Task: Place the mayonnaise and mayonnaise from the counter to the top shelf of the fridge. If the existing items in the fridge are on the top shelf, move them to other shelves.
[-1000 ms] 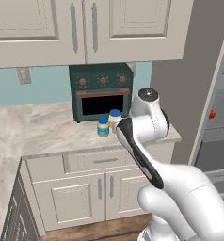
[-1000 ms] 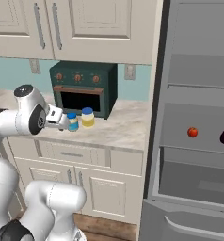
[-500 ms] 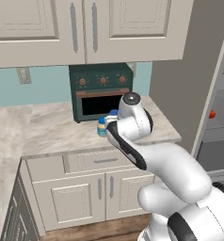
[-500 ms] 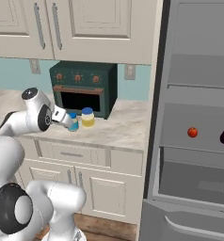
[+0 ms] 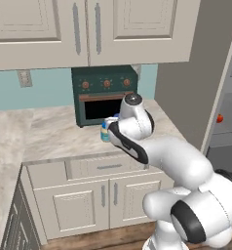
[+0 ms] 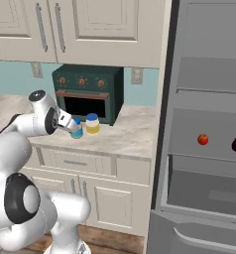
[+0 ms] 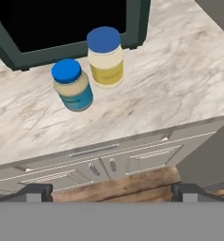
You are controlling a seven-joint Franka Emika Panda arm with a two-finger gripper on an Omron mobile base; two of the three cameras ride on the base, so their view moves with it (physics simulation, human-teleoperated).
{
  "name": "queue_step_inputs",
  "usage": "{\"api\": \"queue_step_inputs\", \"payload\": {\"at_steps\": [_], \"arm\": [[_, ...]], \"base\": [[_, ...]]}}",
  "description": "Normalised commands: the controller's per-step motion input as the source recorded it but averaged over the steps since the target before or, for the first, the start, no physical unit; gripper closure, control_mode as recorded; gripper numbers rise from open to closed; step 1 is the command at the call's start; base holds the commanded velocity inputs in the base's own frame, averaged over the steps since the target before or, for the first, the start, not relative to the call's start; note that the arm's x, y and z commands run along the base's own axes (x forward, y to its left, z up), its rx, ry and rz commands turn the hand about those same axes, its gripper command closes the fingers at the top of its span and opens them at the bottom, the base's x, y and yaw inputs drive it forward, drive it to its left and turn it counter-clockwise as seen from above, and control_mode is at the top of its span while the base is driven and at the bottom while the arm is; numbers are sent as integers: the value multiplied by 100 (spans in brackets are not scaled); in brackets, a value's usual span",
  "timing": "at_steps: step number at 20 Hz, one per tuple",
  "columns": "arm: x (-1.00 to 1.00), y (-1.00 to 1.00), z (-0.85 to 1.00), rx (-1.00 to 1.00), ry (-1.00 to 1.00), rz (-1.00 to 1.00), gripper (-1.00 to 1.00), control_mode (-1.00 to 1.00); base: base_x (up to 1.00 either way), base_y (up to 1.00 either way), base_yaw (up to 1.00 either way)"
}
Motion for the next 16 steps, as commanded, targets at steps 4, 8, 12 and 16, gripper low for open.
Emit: {"api": "queue_step_inputs", "payload": {"at_steps": [4,8,12,16], "arm": [[2,24,-2,0,0,0,-100,-100],[26,10,-7,0,0,0,-100,-100],[30,3,-17,0,2,0,-100,-100],[26,0,-16,0,1,0,-100,-100]], "base": [[0,0,0],[0,0,0],[0,0,0],[0,0,0]]}}
